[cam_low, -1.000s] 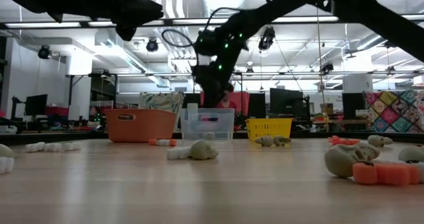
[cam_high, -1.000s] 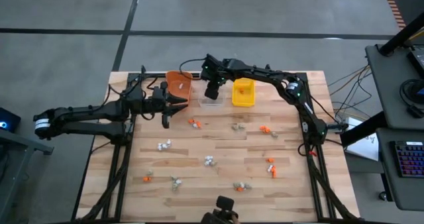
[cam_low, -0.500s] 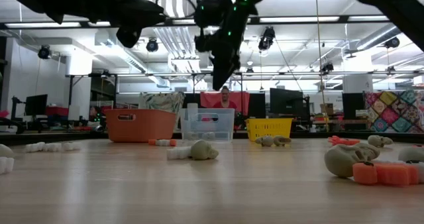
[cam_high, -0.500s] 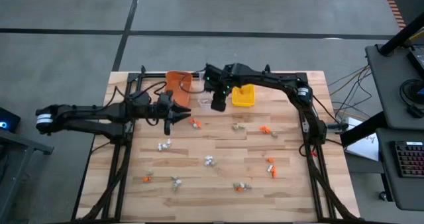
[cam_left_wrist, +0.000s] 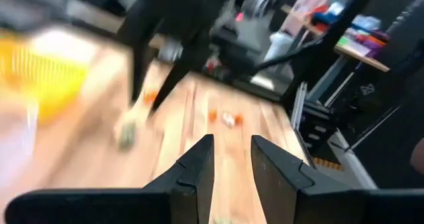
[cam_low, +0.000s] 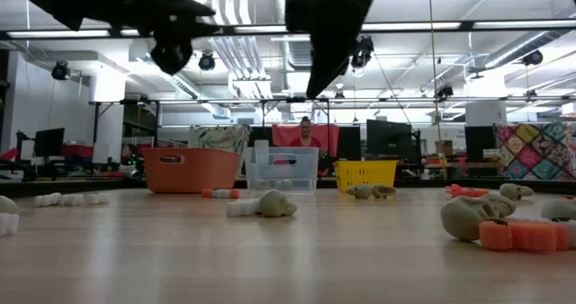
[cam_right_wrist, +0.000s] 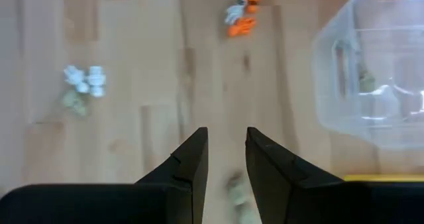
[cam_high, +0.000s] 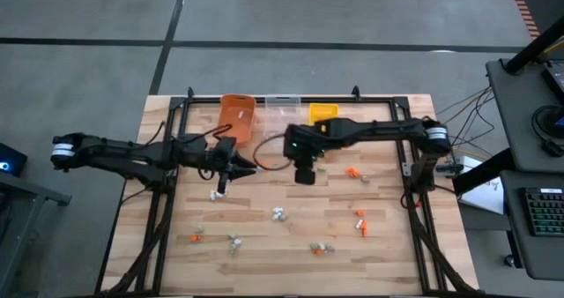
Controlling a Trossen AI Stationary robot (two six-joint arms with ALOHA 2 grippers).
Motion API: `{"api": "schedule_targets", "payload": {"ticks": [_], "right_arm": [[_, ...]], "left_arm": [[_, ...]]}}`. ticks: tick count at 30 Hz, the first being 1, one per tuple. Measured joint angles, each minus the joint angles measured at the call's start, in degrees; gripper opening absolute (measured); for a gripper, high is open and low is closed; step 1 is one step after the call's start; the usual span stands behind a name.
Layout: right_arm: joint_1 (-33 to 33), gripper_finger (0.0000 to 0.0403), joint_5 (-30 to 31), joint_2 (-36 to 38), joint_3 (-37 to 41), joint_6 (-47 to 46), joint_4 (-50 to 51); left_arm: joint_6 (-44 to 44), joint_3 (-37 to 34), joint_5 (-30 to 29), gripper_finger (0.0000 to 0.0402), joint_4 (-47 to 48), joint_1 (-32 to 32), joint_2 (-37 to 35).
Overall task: Sort Halloween decoration
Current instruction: Put the white skeleton toy into the orange bin
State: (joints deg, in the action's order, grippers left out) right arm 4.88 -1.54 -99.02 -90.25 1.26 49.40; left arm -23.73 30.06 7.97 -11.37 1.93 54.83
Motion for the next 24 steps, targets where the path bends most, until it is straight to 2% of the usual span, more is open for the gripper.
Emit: {"api": "schedule_targets", "payload": {"ticks": [8,15,19,24], "right_arm": [[-2.40,0.0091,0.04,8.79,10.74,-4.37,-8.84],[-2.70,0.0091,0.11,12.09,16.19,-5.78,-13.74],[-2.85,0.0091,0.17,12.05,17.15,-5.80,-14.30],[-2.88,0.0091,0.13,11.57,17.18,-5.14,-14.62]], "left_arm": [[-12.86,7.89,-3.03,0.0081,32.33,-0.80,5.57],[-20.82,14.69,-4.62,0.0081,57.80,-2.05,10.18],[-26.45,16.16,-5.07,0.0081,64.23,-3.05,12.19],[-31.19,15.51,-4.09,0.0082,63.64,-5.04,14.50]]}}
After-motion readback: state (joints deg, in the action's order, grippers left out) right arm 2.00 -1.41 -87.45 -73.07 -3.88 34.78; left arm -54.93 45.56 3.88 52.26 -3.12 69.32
